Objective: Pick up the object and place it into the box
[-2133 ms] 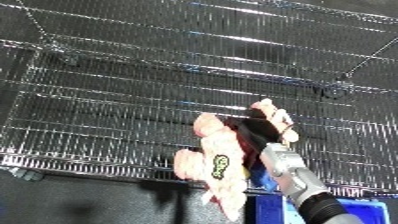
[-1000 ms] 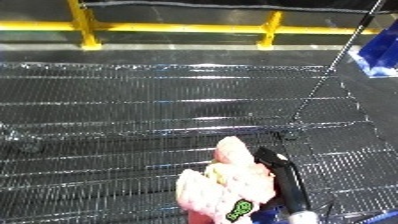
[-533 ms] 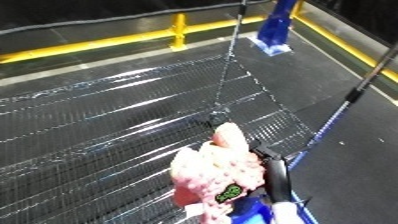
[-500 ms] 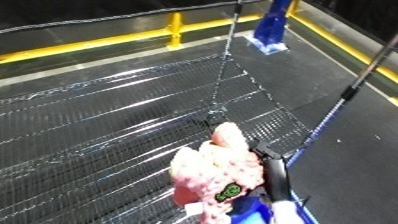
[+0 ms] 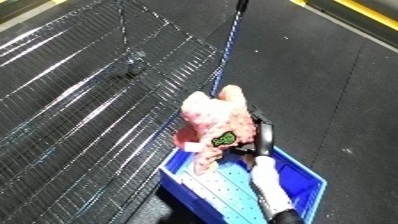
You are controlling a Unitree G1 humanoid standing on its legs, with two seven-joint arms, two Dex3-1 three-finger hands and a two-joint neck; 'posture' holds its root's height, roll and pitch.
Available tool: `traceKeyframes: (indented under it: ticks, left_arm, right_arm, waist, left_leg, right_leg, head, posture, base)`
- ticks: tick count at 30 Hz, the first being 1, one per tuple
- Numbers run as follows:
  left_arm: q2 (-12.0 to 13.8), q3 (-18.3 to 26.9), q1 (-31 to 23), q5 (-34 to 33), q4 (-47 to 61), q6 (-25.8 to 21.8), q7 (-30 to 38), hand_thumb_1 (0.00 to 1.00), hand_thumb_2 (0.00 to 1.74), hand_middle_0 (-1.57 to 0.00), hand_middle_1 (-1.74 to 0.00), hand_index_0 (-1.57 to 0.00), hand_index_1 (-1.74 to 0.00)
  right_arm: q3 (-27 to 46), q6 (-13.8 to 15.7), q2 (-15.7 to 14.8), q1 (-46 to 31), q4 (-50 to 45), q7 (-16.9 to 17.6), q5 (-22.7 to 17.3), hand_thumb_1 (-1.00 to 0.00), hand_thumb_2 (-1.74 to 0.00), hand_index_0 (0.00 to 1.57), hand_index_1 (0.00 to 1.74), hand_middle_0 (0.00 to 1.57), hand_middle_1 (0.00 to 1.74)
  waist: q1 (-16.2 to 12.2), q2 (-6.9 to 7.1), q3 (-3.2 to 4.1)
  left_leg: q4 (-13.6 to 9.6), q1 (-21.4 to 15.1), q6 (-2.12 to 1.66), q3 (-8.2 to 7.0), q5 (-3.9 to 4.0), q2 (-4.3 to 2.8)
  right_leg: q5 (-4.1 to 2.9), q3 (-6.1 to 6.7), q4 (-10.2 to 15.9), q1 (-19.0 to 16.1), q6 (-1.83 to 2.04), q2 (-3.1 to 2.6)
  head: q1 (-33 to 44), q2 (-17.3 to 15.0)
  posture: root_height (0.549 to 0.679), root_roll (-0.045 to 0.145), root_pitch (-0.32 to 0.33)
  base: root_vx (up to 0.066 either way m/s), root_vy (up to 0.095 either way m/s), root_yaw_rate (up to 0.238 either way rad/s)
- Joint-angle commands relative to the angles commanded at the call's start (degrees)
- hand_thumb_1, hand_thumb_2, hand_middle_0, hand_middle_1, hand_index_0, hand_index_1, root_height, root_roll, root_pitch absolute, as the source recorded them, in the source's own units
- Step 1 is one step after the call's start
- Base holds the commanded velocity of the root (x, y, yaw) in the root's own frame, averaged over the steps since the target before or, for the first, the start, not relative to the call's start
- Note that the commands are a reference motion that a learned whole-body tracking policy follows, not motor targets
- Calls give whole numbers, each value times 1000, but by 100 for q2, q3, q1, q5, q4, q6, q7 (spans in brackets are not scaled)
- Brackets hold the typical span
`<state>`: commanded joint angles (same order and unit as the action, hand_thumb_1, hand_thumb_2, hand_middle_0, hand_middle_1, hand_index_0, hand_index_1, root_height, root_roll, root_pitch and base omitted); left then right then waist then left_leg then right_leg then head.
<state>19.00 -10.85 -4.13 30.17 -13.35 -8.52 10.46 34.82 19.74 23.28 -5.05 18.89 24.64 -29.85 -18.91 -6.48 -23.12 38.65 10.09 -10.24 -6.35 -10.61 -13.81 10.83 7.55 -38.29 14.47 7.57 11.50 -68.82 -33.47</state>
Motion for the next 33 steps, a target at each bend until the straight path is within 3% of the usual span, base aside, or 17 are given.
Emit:
traceKeyframes:
  ticks: [2,11,16,18,22,25,33]
  left_arm:
    - [6,-15,7,-16,-30,-16,-15,1000,1740,-1570,-1740,-1570,-1740]
    - [63,-81,90,-61,-42,-104,-102,1000,1740,-1570,-1740,-1570,-1740]
    - [87,-108,114,-108,-66,-141,-127,1000,1740,-1570,-1740,-1570,-1740]
    - [82,-119,104,-88,-60,-148,-148,1000,1740,-1570,-1740,-1570,-1740]
    - [94,-127,81,-27,-48,-138,-176,1000,1740,-1570,-1740,-1570,-1740]
    - [113,-109,70,-62,-49,-118,-176,1000,1740,-1570,-1740,-1570,-1740]
    - [116,-56,10,-103,20,-103,-181,1000,1740,-1570,-1740,-1570,-1740]
  right_arm:
    - [51,30,34,0,217,-33,-144,-1000,-1740,1570,1740,1570,1740]
    - [204,55,284,31,686,-155,-331,-550,-957,864,957,864,957]
    - [366,116,431,90,978,-122,-464,-300,-522,471,522,471,522]
    - [417,200,364,182,1097,-177,-730,-200,-348,314,348,314,348]
    - [450,341,261,335,1352,-518,-1696,0,0,0,0,0,0]
    - [426,336,349,331,1470,-735,-2074,0,0,0,0,0,0]
    - [498,461,360,367,1402,-778,-2215,0,0,0,0,0,0]
  waist:
    - [-67,-35,8]
    - [-249,-136,53]
    - [-286,-183,85]
    - [-278,-201,96]
    - [-226,-204,112]
    - [-190,-193,128]
    - [-131,-181,158]
  left_leg:
    - [-13,-17,-11,-37,-4,6]
    - [-85,-48,-48,-143,13,8]
    - [-160,-61,-68,-179,43,-2]
    - [-188,-62,-75,-188,59,0]
    - [-248,-76,-89,-207,90,7]
    - [-290,-90,-98,-216,114,9]
    - [-356,-111,-95,-213,166,7]
  right_leg:
    - [-13,33,31,7,-6,-7]
    - [-42,101,185,3,-15,-23]
    - [-36,113,247,5,-12,-22]
    - [-32,113,264,7,-9,-21]
    - [-25,100,297,-5,-1,-13]
    - [-22,88,324,-21,3,-11]
    - [-12,60,358,-48,7,-9]
  head:
    - [13,52]
    - [92,226]
    - [167,161]
    - [137,155]
    - [97,111]
    - [104,49]
    - [35,19]
  posture:
    - [642,94,-199]
    - [646,100,-183]
    - [648,103,-173]
    - [649,104,-169]
    - [650,106,-164]
    - [650,106,-163]
    - [652,108,-162]
  base:
    - [-2,31,-154]
    - [-4,15,-86]
    - [6,6,-44]
    - [3,-1,-9]
    - [0,-6,3]
    - [6,-13,-2]
    - [9,-14,15]
